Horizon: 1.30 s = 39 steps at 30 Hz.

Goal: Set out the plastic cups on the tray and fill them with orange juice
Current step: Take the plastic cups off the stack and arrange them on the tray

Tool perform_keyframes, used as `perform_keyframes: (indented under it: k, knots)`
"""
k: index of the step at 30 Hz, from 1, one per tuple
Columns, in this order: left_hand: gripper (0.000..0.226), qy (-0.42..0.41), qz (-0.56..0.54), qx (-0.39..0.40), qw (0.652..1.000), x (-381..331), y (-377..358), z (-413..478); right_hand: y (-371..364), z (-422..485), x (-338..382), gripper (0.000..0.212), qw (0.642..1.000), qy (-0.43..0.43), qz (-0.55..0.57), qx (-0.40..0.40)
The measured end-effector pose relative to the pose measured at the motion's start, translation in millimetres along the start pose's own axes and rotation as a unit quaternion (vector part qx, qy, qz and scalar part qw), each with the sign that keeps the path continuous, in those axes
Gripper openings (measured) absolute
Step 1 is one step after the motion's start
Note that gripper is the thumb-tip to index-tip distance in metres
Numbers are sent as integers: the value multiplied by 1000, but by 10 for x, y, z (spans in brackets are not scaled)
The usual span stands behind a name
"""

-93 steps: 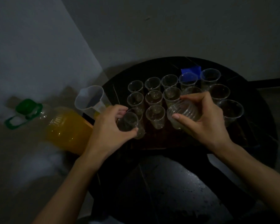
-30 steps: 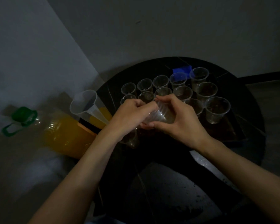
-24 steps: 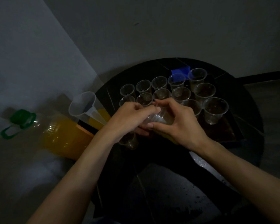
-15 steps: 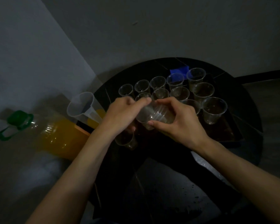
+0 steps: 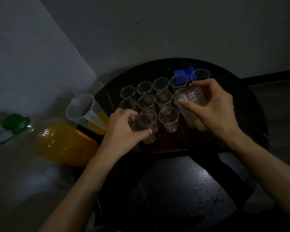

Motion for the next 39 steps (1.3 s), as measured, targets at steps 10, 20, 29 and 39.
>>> perform_keyframes:
  k: [10,20,29,39]
  knots:
    - [79,-5,113,-5,994,93,-441,-35,17,-30,15,66,1000,1,16,1]
    - [88,-20,161,-7,987,112,-563,-45,51,-31,38,67,1000,2,5,-2]
    - [76,-47,162,-3,986,123,-531,-34,52,-35,32,65,1000,4,6,-8]
    - [81,-42,170,-3,984,125,-519,-46,76,-41,23,65,1000,10,5,-12]
Point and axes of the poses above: each hand's wrist, its own z-axis towards the middle knuckle, its own y-axis out of the back of the hand, x = y × z, the point moved 1 cm from there along z, towards the middle knuckle, and after that the axes turned 8 degrees about z, right-handed, at the moved point
